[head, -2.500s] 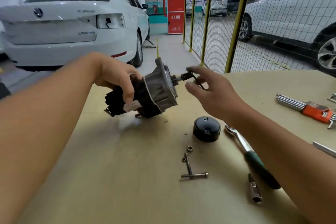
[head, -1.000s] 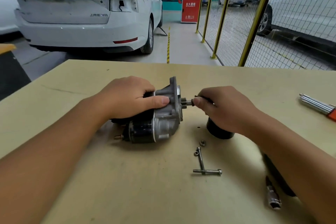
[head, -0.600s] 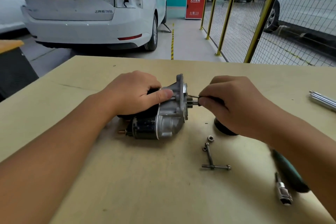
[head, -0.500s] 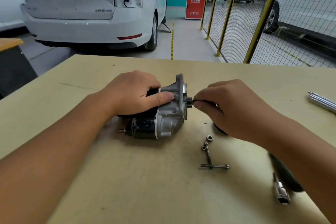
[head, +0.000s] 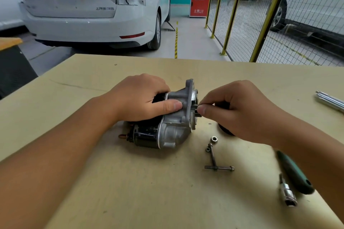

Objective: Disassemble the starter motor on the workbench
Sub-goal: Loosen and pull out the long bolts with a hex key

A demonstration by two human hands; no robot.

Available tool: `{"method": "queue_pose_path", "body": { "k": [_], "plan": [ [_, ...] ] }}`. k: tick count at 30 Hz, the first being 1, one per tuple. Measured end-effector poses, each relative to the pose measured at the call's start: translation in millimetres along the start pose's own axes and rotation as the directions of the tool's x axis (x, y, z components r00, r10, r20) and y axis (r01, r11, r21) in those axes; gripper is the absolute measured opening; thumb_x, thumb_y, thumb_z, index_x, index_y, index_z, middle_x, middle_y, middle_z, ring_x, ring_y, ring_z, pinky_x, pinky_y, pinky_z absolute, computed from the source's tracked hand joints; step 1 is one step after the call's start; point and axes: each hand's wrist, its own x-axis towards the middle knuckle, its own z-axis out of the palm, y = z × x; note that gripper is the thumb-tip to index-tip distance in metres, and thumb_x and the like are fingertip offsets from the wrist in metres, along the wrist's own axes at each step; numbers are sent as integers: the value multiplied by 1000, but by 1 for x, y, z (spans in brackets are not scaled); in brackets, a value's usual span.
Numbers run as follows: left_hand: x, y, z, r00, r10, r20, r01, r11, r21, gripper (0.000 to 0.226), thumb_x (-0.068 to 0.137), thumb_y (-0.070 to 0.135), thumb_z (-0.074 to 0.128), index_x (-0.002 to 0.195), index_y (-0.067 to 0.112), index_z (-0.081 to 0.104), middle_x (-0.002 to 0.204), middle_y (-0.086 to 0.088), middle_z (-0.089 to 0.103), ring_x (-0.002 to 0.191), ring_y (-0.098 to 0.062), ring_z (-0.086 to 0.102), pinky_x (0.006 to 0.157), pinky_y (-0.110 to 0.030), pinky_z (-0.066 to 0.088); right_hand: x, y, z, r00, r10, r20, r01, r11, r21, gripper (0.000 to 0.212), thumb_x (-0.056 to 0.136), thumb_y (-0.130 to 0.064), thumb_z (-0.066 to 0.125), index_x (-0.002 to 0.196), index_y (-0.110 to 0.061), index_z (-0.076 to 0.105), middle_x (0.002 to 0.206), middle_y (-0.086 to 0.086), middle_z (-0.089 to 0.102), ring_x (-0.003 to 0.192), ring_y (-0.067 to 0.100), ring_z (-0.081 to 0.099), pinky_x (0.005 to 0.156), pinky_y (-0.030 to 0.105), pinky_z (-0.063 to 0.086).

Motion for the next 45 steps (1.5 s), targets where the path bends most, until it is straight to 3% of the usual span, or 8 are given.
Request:
{"method": "queue_pose_path", "body": {
  "k": [4,6,11,16,24,31,39,45],
  "plan": [
    [-1,3,0,1000,26,7,-26,999,-33,82,85,83,28,91,13,71,85,1,62,80,-21,59,72,-51,49,0,-3,-2,968,236,86,-247,955,162,22,90,-32,73,70,-24,77,43,-10,46,41,7,34,48,27,32],
    [0,4,1,999,44,8,-43,998,-50,83,86,83,29,90,11,70,84,0,61,79,-22,59,72,-52,49,-2,-3,-4,924,330,194,-379,862,337,19,90,-28,75,75,-16,79,43,-9,36,41,13,27,45,25,25],
    [-1,7,1,998,56,10,-55,995,-83,84,87,85,28,91,14,72,83,2,61,79,-21,60,71,-52,49,-4,-3,-14,804,377,459,-584,641,497,18,90,-19,72,85,-2,76,50,-2,31,43,13,19,42,17,21],
    [-2,9,0,999,44,12,-43,997,-69,82,87,83,28,93,14,72,85,2,61,81,-20,60,72,-51,49,-4,-5,-13,797,403,450,-602,595,533,9,92,-15,71,91,-6,71,52,-1,34,43,12,19,41,16,21],
    [-5,11,0,1000,23,5,-23,999,-44,78,87,82,27,91,17,70,85,5,59,82,-17,58,72,-49,49,-8,-8,-4,882,381,276,-468,769,436,18,94,-19,71,79,-8,70,46,-4,39,43,16,24,45,23,21],
    [-4,11,-2,1000,31,4,-31,999,-42,79,86,83,26,92,18,71,86,6,60,83,-19,59,72,-49,49,-10,-10,-6,787,424,448,-617,523,588,3,94,-11,68,95,-8,67,53,0,34,43,11,17,41,15,20],
    [-4,12,-3,999,35,10,-35,999,-35,79,87,82,25,93,18,71,86,5,60,83,-18,59,72,-49,49,-12,-10,1,878,421,228,-476,721,503,21,93,-15,72,73,-11,70,47,-2,38,44,16,25,42,21,23],
    [-4,13,-2,999,37,2,-37,998,-43,80,87,82,26,94,17,72,85,4,61,82,-19,59,71,-49,49,-13,-8,4,954,299,26,-296,920,256,20,91,-22,74,72,-16,74,45,-7,49,38,6,37,37,19,30]
  ]
}}
